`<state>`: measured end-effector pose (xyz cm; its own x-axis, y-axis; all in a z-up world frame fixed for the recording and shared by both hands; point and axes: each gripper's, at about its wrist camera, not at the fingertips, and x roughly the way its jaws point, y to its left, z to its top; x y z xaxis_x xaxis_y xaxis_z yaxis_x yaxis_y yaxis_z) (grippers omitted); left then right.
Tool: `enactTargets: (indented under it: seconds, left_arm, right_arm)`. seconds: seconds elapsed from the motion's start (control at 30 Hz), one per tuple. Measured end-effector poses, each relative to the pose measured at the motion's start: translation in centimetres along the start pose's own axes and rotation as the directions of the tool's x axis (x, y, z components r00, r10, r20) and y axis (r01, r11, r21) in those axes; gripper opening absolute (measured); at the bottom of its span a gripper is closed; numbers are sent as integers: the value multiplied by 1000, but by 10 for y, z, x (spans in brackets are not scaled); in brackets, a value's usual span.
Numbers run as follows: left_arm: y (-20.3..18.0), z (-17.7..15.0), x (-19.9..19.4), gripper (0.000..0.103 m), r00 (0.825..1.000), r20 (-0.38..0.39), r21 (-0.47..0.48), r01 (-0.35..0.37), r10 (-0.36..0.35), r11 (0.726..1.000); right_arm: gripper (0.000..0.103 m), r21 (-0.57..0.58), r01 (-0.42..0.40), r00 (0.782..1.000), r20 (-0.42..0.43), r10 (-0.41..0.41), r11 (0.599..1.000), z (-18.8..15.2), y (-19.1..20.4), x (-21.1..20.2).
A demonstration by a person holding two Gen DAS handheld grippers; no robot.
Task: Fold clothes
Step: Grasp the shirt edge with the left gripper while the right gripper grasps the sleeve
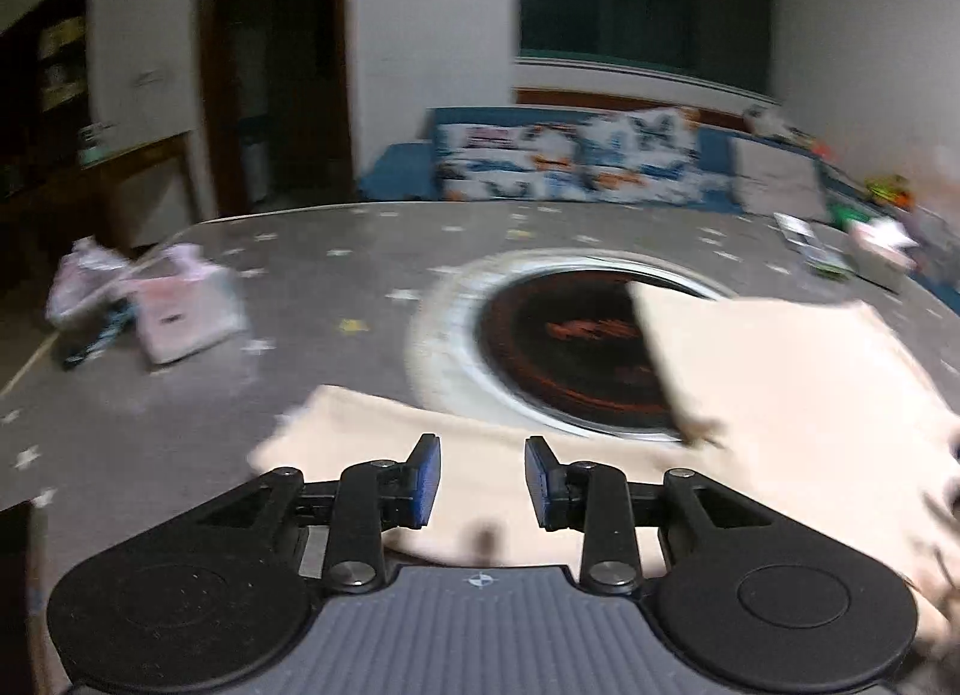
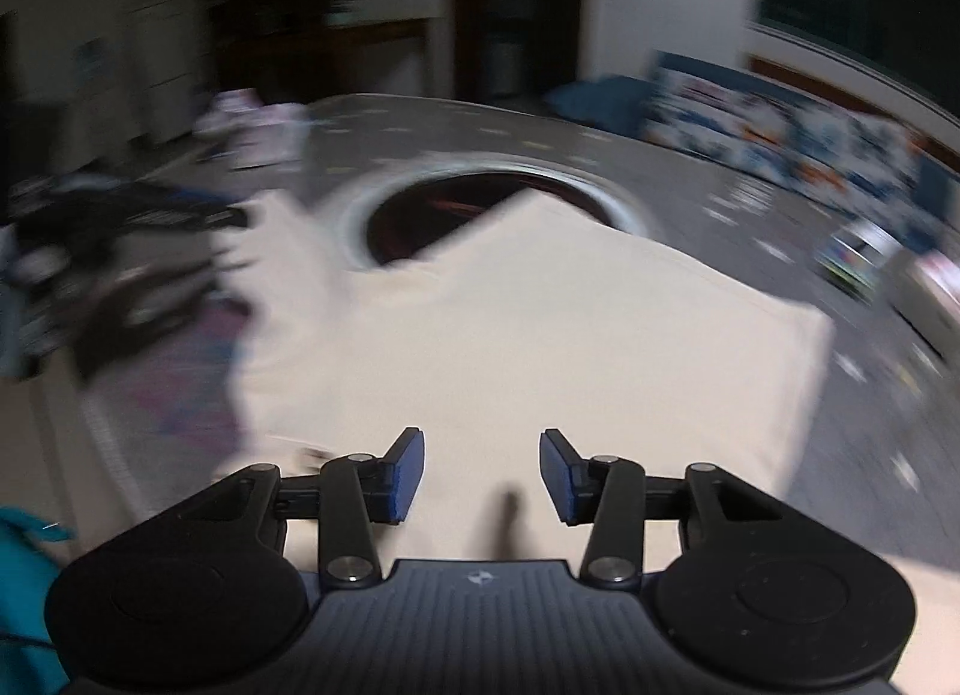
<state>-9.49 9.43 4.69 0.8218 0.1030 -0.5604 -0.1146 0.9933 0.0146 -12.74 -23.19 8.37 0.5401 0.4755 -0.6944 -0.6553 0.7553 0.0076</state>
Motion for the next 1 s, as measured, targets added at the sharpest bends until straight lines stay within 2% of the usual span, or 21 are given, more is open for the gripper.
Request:
enactTargets:
  seconds: [0.13,0.27,0.37,0.43,0.53,0.6,0.7,0.8,0.9,1.0]
  left_arm:
    - [28,6,18,42,989,-25,-34,-146,145,989]
    - [54,5,38,45,975,-93,-71,-208,201,976]
    - [66,-1,50,43,974,-135,-94,-195,182,976]
    - [71,-2,52,42,979,-132,-113,-172,157,979]
    - [71,-2,51,24,985,-125,-109,-131,117,985]
    - [68,-2,51,8,987,-108,-89,-128,118,988]
    - [63,1,47,5,988,-78,-81,-140,134,987]
    - [60,6,34,5,987,5,-80,-160,161,984]
    - [57,9,34,5,984,23,-60,-173,175,983]
    - [54,12,36,5,982,33,-39,-186,188,982]
  right_arm:
    - [43,-144,-141,990,-27,139,979,18,37,15]
    - [42,-262,-224,975,-66,214,939,29,70,36]
    - [35,-308,-241,971,-87,225,920,33,88,54]
    - [32,-310,-237,971,-92,219,921,33,93,61]
    - [25,-306,-233,972,-106,210,923,32,97,72]
    - [16,-306,-228,973,-107,204,924,31,98,75]
    - [6,-303,-227,973,-98,207,925,32,98,73]
    - [5,-274,-245,969,-78,233,930,38,92,66]
    - [5,-259,-284,959,-92,269,923,39,89,63]
    - [6,-268,-298,954,-129,272,916,31,91,71]
